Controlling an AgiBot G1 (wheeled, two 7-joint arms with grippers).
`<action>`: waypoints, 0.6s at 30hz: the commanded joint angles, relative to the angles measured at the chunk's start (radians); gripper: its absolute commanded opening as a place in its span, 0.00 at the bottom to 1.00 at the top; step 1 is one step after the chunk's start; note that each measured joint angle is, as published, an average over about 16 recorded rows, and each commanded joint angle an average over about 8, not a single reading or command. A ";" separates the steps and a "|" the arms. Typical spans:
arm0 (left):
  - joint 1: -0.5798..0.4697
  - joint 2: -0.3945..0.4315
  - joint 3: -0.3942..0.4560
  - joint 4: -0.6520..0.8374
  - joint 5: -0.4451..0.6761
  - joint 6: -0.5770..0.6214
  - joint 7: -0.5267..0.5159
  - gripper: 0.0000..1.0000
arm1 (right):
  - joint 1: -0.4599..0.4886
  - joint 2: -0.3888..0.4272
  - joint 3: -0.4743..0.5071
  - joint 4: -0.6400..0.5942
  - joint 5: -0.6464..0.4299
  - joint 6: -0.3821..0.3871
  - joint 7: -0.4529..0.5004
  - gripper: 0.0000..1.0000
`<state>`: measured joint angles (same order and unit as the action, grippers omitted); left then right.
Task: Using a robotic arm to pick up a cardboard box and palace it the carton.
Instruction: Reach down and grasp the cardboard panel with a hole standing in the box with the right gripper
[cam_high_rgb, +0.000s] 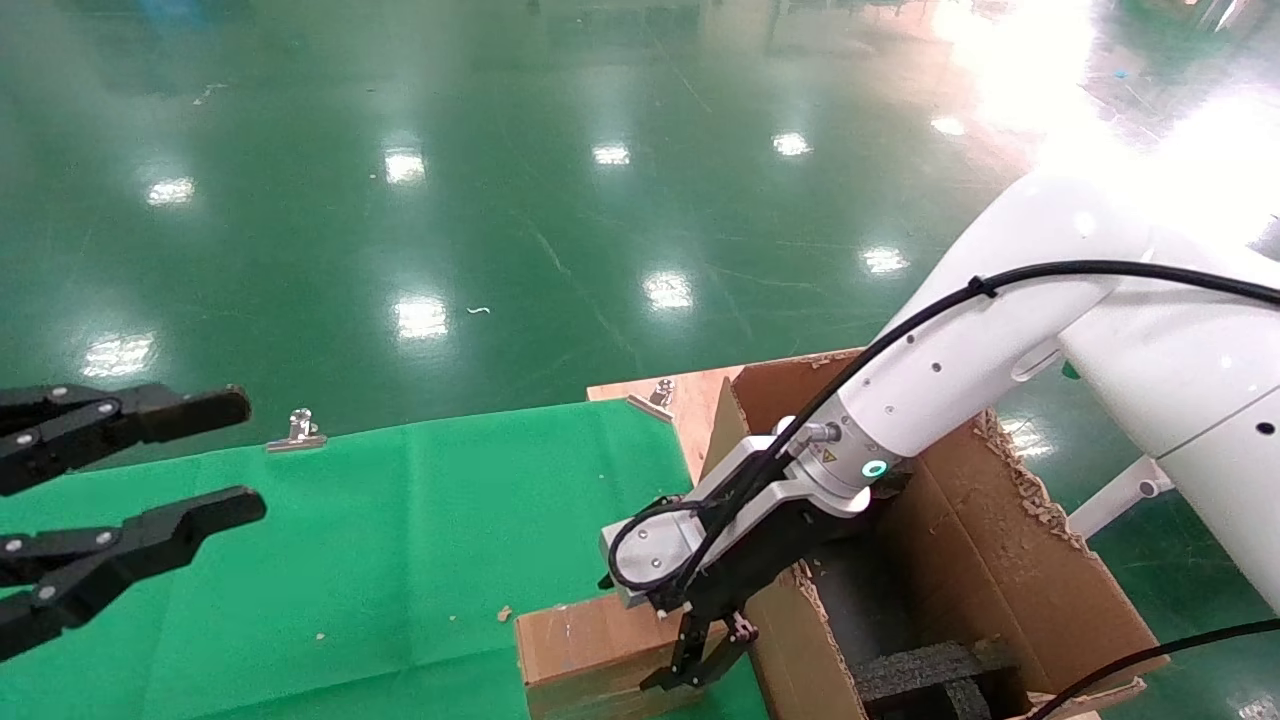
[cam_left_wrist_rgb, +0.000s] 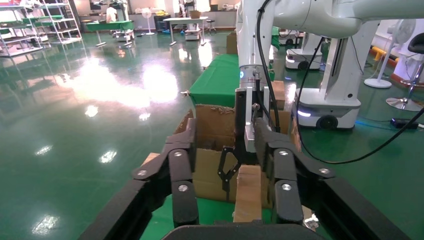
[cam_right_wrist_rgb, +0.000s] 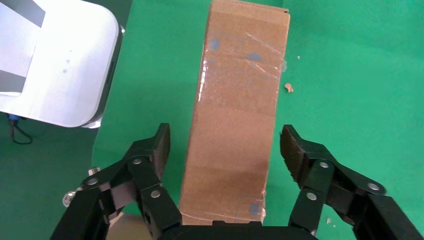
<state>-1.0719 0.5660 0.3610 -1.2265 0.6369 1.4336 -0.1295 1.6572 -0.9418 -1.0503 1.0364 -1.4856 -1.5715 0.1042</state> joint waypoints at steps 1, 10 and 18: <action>0.000 0.000 0.000 0.000 0.000 0.000 0.000 1.00 | -0.001 0.001 0.002 0.001 0.001 0.000 0.001 0.00; 0.000 0.000 0.000 0.000 0.000 0.000 0.000 1.00 | -0.004 0.002 0.005 0.002 0.003 -0.001 0.002 0.00; 0.000 0.000 0.000 0.000 0.000 0.000 0.000 1.00 | -0.005 0.003 0.007 0.002 0.003 -0.001 0.002 0.00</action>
<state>-1.0719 0.5661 0.3610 -1.2265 0.6373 1.4336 -0.1295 1.6524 -0.9384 -1.0446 1.0384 -1.4814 -1.5714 0.1069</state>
